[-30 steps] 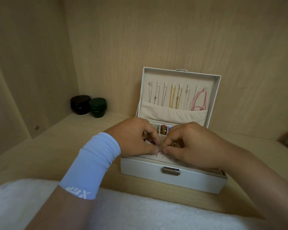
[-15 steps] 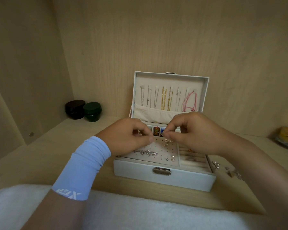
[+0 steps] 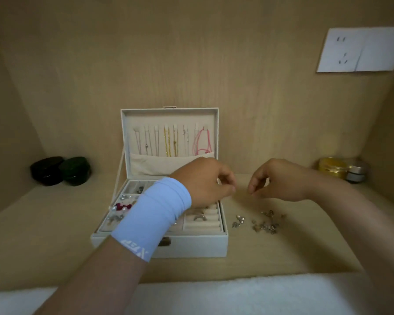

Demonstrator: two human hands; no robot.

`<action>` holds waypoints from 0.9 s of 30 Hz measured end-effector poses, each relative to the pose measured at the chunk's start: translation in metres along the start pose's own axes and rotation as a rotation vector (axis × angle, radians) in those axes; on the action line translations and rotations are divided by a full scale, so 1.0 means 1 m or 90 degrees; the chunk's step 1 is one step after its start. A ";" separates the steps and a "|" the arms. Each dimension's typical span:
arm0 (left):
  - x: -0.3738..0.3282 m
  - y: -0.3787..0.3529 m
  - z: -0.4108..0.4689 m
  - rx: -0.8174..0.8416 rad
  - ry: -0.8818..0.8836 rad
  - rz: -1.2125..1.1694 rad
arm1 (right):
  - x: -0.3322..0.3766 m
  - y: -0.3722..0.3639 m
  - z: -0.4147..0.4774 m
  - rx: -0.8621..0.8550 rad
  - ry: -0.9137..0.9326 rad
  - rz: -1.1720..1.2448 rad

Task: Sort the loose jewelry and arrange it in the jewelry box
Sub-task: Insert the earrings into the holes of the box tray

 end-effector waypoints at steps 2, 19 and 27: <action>-0.009 -0.020 0.018 0.063 0.013 0.061 | -0.005 -0.010 0.004 0.020 -0.003 -0.007; 0.012 -0.042 0.039 0.049 0.000 0.210 | 0.002 -0.054 0.025 0.125 0.057 0.078; 0.018 -0.031 0.025 -0.003 0.039 0.126 | 0.000 -0.052 0.028 0.100 0.088 0.142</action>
Point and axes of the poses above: each hand's wrist, its own z-axis towards the middle knuckle, its own y-axis out of the back of the hand, x = y × z, the point moved 5 cm from there along z, towards the middle knuckle, and after that the axes turned 4 degrees about -y, right-handed, at the moved point
